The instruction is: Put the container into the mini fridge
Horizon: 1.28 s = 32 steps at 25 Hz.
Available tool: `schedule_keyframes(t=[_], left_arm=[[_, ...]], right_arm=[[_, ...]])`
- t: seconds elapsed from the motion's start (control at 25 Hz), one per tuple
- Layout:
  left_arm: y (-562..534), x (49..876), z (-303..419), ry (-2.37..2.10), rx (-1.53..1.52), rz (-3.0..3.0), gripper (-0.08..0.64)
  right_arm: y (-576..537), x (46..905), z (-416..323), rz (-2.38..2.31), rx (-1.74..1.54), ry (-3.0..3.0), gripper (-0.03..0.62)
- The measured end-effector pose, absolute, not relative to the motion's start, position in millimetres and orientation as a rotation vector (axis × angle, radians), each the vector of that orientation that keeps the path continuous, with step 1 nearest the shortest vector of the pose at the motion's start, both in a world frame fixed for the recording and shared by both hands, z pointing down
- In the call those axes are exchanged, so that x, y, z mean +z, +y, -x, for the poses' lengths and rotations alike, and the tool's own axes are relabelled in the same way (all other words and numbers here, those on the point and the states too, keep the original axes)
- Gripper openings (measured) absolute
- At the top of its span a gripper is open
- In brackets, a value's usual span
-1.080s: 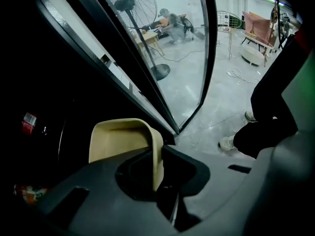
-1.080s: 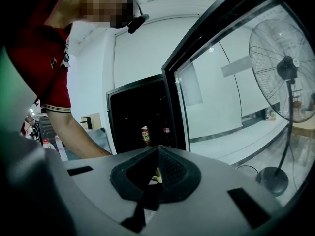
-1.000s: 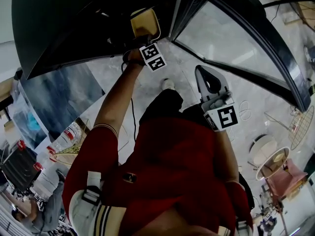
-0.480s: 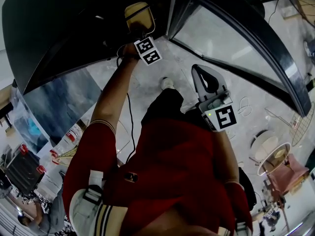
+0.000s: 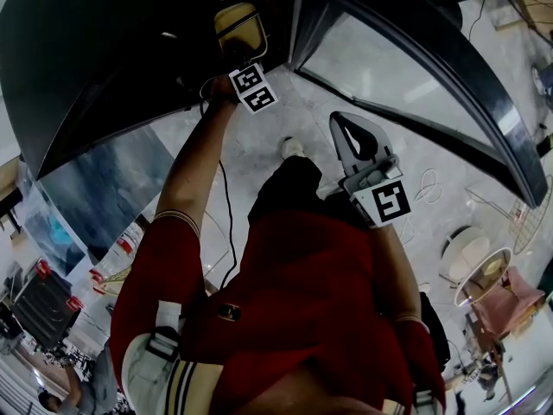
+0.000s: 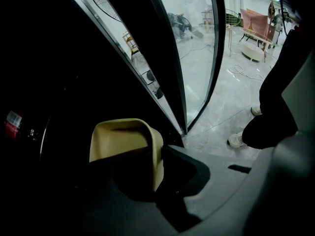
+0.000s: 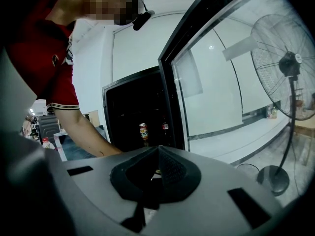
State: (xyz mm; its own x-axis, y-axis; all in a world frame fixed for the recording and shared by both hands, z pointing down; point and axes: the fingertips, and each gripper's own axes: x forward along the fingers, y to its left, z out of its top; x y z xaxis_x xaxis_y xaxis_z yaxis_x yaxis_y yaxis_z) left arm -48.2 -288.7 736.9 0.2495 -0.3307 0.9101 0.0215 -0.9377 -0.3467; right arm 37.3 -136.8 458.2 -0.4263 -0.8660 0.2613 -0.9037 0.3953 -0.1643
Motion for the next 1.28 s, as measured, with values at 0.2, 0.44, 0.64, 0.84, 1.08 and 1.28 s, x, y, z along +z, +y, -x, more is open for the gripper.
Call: schedule_keyframes(t=[0.2,0.44,0.64,0.84,1.08,1.28], left_arm=[[-291.5,737.6,45.3,0.285,-1.723,2.246,0.04],[-293.6,734.4,44.4,0.273,-1.7,2.263,0.045],[-291.5,729.2,46.4,0.269,-1.663,2.29,0.088],[-285.5,721.9,49.7,0.262,-1.608,2.303,0.135],[-281.9,685.1,45.2,0.342,-1.443,2.351,0.143],[-272.3,654.4,46.7,0.42,-1.341,2.41,0.143]], right_arm=[[-136.8,462.7,-38.4,-1.614,0.437,-2.504,-0.002],[-140.0,472.4,-37.5,-1.595,0.463,-2.477,-0.002],[-146.2,470.4,-33.2,-1.61,0.467,-2.492,-0.002],[-145.1,473.1,-27.2,-1.58,0.453,-2.5,-0.002],[-145.7,468.5,-19.8,-1.57,0.447,-2.515,-0.002],[-143.7,465.1,-13.7,-1.549,0.445,-2.523,-0.002]])
